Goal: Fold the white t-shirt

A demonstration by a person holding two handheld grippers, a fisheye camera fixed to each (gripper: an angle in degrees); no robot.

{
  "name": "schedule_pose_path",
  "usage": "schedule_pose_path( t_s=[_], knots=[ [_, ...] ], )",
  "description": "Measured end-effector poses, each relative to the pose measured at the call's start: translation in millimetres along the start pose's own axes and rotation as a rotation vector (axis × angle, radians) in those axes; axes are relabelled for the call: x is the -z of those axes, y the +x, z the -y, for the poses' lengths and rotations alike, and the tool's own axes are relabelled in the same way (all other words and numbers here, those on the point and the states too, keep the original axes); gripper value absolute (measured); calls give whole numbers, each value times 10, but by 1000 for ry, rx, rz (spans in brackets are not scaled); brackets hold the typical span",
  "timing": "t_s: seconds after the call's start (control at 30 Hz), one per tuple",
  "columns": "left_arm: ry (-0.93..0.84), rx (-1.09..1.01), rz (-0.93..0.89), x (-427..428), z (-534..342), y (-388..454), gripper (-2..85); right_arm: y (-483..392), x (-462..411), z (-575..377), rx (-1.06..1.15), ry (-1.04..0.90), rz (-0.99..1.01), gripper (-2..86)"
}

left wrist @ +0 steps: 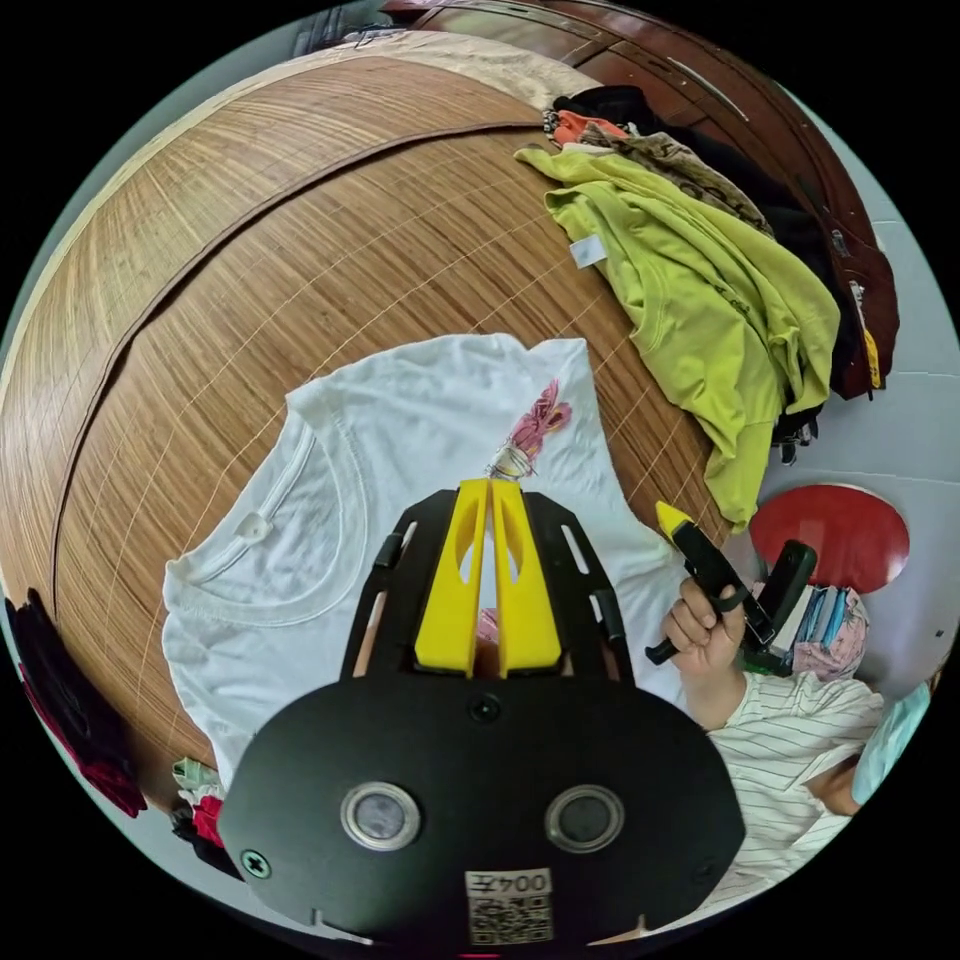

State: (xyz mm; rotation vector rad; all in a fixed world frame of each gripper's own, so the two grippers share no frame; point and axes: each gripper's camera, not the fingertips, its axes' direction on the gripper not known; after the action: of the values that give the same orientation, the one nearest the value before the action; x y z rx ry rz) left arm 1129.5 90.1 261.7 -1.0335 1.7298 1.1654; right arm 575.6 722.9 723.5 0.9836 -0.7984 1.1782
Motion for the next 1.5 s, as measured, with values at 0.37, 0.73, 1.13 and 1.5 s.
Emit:
schedule_pose_path(
  t_s=[0.37,0.73,1.13,1.5],
  knots=[
    [53,61,99,-395,35,364,16,-47,-147,-27,-39,-38,2,-7],
    [248,-313,93,-237,-1085,1656,72,50,-77,-6,-89,16,13,-7],
    [223,-484,399,-1012,-1508,2822,85,32,-184,-136,-93,15,19,-7],
    [156,-513,430,-1109,-1266,3098,35,51,-317,-267,-92,3,28,-8]
  ],
)
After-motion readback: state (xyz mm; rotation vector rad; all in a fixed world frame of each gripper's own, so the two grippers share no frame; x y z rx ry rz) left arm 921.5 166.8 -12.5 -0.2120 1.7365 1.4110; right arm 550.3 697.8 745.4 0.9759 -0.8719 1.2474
